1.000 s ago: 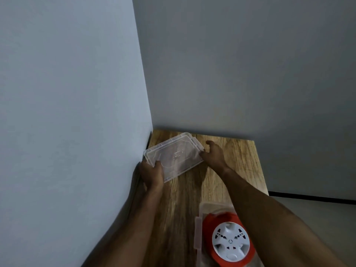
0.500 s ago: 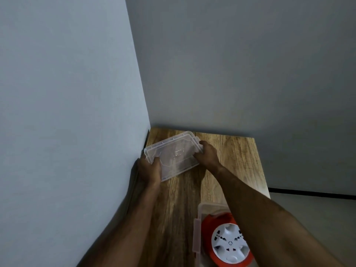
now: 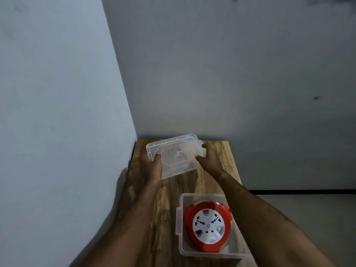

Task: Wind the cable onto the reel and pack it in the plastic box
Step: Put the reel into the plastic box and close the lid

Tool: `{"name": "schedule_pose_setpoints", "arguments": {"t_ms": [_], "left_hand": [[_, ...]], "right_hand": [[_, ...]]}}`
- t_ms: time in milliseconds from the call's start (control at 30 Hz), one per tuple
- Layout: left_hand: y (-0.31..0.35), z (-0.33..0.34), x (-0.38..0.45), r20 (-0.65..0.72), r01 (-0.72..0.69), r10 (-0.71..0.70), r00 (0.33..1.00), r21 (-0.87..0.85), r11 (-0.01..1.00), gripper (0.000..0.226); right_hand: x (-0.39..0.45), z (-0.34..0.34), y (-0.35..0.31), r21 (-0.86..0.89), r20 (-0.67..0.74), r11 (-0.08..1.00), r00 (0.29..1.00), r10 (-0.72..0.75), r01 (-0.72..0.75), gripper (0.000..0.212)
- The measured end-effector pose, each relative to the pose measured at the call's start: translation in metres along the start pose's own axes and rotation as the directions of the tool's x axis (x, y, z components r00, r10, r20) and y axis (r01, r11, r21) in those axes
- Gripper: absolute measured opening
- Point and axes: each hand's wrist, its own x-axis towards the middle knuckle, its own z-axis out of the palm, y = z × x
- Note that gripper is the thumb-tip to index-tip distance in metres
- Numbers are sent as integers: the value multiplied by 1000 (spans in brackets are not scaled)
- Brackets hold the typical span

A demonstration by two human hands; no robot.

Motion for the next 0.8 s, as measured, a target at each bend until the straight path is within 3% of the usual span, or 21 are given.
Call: {"name": "schedule_pose_setpoints", "arguments": {"t_ms": [100, 300, 433, 633, 800], "left_hand": [[10, 6, -16, 37, -49, 50, 998, -21, 999, 47], [26, 19, -55, 120, -94, 109, 987, -125, 988, 52], [25, 26, -73, 156, -98, 125, 980, -166, 981, 51], [17, 30, -92, 184, -120, 160, 970, -213, 970, 45], [9, 27, -102, 229, -145, 200, 953, -236, 961, 55]], "right_hand": [[-16, -24, 7, 37, -27, 999, 1000, 12, -11, 41], [-48, -65, 28, 61, -110, 997, 992, 60, -54, 55], [-66, -84, 41, 176, -147, 982, 984, 97, -70, 52], [-81, -93, 66, 283, -177, 954, 972, 156, -102, 82], [-92, -98, 72, 309, -229, 948, 962, 149, -73, 58]]}}
